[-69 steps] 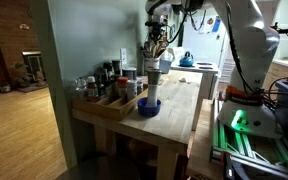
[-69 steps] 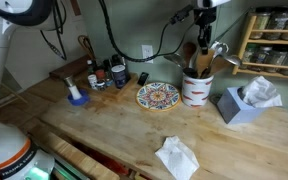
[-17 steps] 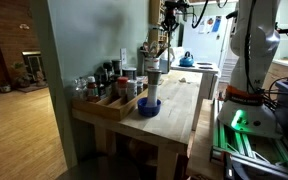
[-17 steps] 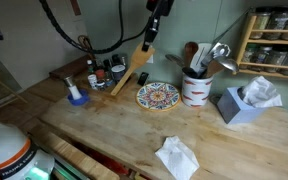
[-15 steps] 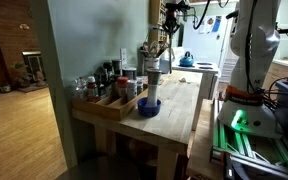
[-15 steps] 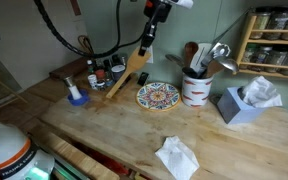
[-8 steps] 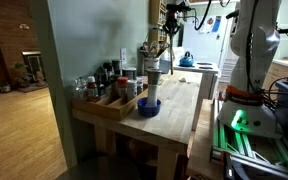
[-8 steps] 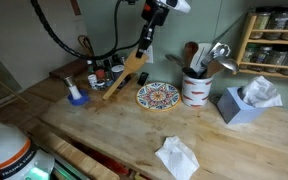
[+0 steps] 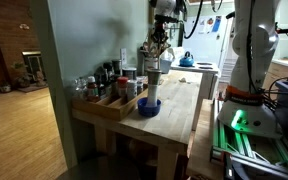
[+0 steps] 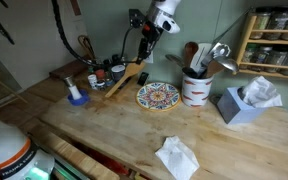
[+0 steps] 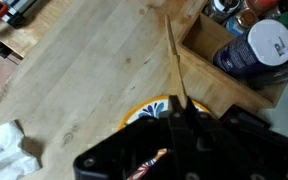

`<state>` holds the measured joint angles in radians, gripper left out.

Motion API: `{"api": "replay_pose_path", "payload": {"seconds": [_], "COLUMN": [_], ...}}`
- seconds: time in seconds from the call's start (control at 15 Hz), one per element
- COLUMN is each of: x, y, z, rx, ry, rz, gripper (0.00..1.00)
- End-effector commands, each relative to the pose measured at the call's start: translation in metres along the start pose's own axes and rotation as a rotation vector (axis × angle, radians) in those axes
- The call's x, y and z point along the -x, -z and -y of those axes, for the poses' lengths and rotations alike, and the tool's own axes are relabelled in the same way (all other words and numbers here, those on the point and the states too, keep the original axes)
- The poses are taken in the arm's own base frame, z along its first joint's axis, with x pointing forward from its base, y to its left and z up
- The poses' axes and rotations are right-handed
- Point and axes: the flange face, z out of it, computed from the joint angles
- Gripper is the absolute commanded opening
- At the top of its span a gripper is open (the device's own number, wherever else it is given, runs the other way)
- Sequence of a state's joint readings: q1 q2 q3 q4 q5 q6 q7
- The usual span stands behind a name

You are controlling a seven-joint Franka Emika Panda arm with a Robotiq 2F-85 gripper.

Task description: Pick up the wooden spatula from the utensil holder and put it on the table

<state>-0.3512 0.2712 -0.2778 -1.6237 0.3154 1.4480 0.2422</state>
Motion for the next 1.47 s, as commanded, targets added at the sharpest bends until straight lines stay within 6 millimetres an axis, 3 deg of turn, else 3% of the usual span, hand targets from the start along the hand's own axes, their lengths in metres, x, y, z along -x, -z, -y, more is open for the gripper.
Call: {"api": "replay_pose_path", "payload": {"seconds": [0.0, 0.33, 0.87, 0.93, 1.07, 1.4], "x": [-0.024, -0.043, -0.068, -0.071, -0.078, -0.089], "y": [-0.035, -0.059, -0.074, -0.075, -0.077, -0.082], "z": [-0.012, -0.031, -0.036, -0.037, -0.040, -0.041], "rx": [-0.042, -0.049, -0.154, -0.161, -0.180, -0.219], "ry": [0.033, 0.149, 0.200, 0.198, 0.186, 0.156], "rz": [-0.003, -0.076, -0.155, -0.168, -0.188, -0.221], "gripper": [0.02, 0.02, 0.02, 0.31, 0.37, 0.75]}}
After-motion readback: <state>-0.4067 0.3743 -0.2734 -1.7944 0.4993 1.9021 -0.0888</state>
